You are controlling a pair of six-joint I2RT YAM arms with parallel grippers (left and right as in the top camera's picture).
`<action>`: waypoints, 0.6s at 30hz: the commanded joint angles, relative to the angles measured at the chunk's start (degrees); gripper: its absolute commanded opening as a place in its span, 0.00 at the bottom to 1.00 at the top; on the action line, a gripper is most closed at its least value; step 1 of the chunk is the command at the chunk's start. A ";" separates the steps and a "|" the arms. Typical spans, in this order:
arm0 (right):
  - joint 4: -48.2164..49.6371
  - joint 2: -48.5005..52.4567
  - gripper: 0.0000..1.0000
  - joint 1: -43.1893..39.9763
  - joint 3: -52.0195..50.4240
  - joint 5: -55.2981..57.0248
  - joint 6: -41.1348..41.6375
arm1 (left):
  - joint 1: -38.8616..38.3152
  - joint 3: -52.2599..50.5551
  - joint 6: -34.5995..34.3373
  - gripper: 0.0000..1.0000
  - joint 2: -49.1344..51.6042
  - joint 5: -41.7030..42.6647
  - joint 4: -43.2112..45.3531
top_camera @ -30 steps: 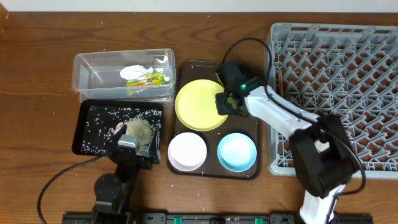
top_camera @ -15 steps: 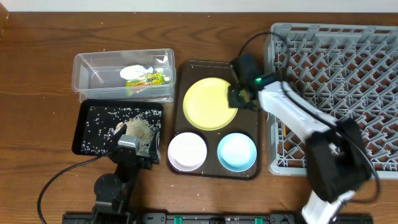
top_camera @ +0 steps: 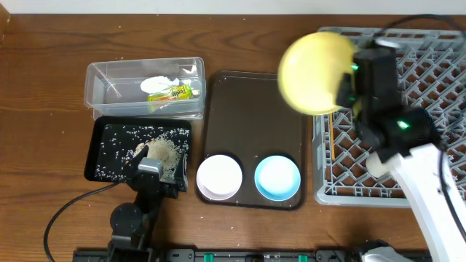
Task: Sort waste into correct bins and load items into the dishwasher rack
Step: 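Lift yellow plate and stand it upright in dish rack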
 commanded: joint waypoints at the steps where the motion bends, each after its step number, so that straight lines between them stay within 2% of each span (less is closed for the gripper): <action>1: -0.52 -1.38 0.01 -0.35 0.61 23.10 -1.22 | 0.24 -1.53 0.76 0.91 -0.35 0.61 -0.83; 4: -0.48 -0.90 0.01 -0.39 0.59 24.28 -4.87 | 0.24 -1.53 0.76 0.91 -0.35 0.61 -0.81; 13: 4.31 8.17 0.01 -3.91 0.59 26.32 -5.27 | 0.24 -1.53 0.76 0.91 -0.35 0.61 -0.83; 18: 11.17 15.58 0.01 -3.85 0.59 30.08 -12.44 | 0.24 -1.53 0.76 0.91 -0.35 0.61 -0.83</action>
